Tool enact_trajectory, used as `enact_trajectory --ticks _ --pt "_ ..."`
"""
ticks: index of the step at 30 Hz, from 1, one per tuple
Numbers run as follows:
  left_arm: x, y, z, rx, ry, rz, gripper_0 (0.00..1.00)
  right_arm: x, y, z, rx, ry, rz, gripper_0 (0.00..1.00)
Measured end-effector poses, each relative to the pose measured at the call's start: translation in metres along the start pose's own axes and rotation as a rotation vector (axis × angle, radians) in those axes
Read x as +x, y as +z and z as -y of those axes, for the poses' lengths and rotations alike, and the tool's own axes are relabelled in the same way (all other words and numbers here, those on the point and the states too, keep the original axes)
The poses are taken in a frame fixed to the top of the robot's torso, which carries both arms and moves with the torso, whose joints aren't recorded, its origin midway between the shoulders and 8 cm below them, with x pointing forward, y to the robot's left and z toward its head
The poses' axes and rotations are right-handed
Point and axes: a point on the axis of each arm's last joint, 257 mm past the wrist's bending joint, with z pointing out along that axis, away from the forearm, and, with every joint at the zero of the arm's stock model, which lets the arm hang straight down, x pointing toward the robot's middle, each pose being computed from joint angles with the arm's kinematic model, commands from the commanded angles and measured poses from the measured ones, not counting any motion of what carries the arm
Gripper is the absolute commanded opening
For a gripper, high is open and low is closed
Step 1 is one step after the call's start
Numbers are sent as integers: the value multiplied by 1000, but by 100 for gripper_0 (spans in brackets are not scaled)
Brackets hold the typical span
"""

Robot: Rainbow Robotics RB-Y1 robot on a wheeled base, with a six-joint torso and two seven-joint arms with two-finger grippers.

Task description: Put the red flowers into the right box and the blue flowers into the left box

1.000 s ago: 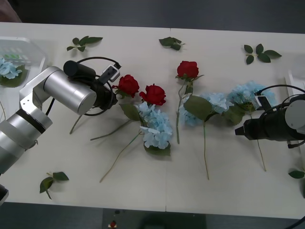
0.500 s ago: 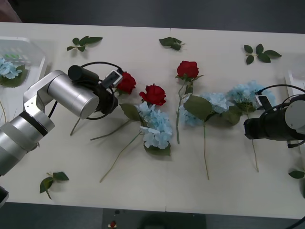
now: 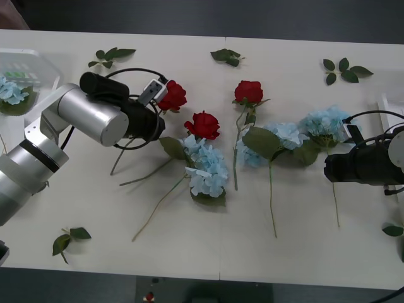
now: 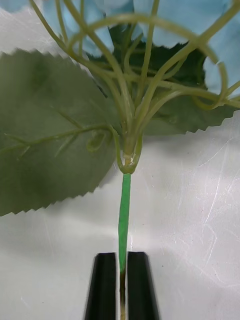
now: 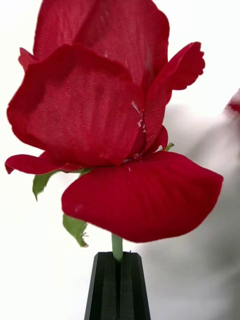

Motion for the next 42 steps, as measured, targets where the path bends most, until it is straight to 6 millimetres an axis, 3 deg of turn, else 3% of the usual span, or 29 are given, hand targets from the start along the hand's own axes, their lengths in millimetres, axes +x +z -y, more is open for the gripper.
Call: enact_trajectory --ticks 8,14,23,34,42 --pt "-56 -65 -7 128 -214 85 0 -3 -8 4 -1 -47 -1 100" --pt "-91 -104 2 202 -458 138 0 -2 -34 -12 -53 -105 -38 100" --pt "-134 -132 44 295 -667 216 0 -13 -87 -36 -176 -171 4 100" --pt "-203 -169 101 432 -828 380 0 -15 -129 -81 -421 -243 60 100" --pt "-229 -166 139 387 -820 489 0 -34 -169 -120 -595 -311 134 100"
